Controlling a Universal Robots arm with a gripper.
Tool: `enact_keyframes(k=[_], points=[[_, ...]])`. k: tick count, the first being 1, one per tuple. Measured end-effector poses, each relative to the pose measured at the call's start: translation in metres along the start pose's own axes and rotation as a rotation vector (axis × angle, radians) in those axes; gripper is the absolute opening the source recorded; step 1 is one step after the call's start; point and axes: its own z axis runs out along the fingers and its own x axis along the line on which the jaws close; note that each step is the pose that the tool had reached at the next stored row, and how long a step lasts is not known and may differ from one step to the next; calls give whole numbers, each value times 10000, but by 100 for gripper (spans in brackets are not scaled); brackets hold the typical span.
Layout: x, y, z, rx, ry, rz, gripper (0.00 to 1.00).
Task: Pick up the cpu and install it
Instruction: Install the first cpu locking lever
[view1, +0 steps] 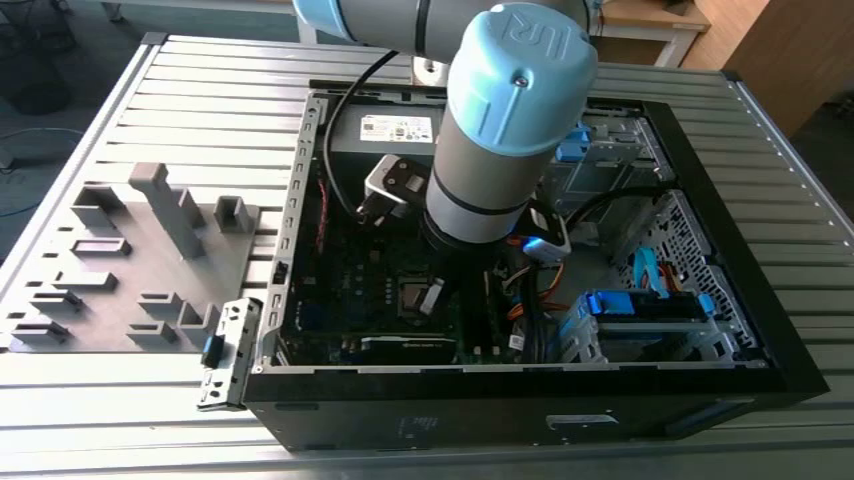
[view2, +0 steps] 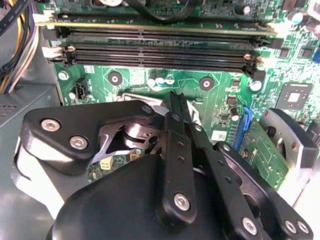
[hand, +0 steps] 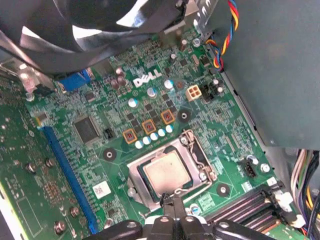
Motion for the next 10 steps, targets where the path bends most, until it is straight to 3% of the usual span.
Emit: enact_keyframes(k=[5,10], points=[[7,17,13,26,-3,-2,12],[11,11,79,40,1,-2,12]])
